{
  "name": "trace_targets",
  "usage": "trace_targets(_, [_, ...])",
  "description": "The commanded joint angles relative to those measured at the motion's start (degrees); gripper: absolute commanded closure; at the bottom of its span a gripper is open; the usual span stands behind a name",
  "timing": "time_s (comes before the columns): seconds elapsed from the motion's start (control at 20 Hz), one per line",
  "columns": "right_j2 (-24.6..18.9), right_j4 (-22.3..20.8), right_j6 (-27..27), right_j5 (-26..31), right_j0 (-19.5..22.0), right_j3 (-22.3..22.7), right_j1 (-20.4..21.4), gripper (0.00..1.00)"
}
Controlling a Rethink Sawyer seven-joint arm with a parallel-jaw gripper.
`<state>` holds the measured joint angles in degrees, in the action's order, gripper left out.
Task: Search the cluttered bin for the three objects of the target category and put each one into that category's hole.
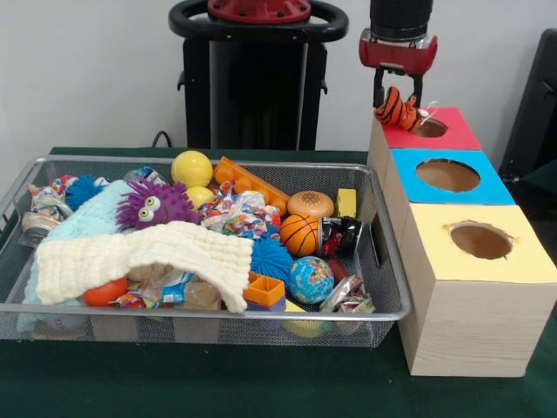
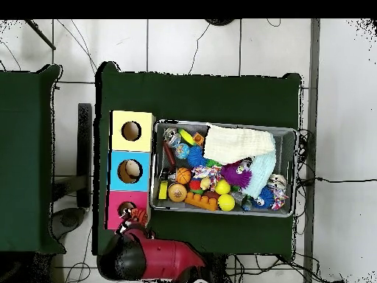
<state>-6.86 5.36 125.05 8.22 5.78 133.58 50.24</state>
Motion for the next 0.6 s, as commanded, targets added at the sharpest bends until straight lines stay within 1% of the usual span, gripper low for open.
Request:
trace_targets(0.05, [-2.0, -6.4, -1.5, 2.7, 5.8, 0.3, -3.4, 0.00])
trace_targets(0.1, [-2.9, -7.6, -1.0, 1.5, 6.0, 1.6, -3.6, 0.00])
trace_targets(0.15, [-4.2, -9.0, -2.0, 0.9, 8.0, 1.8, -5.0, 0.00])
trace_targets(0.2, [-4.4, -9.4, -1.2, 0.6, 7.2, 2.0, -5.4, 0.00])
trace_targets(0.25, [-4.5, -10.5, -1.9, 1.1, 7.9, 1.7, -6.2, 0.00])
trace_targets(0.4, [-5.6, -11.5, -2.0, 2.6, 8.5, 0.5, -6.7, 0.00])
trace_targets(0.45, [-6.0, -11.9, -2.2, 3.7, 9.1, 0.1, -6.5, 0.00])
trace_targets(0.6, [-6.5, -12.1, -1.8, 6.3, 9.1, -0.9, -5.5, 0.00])
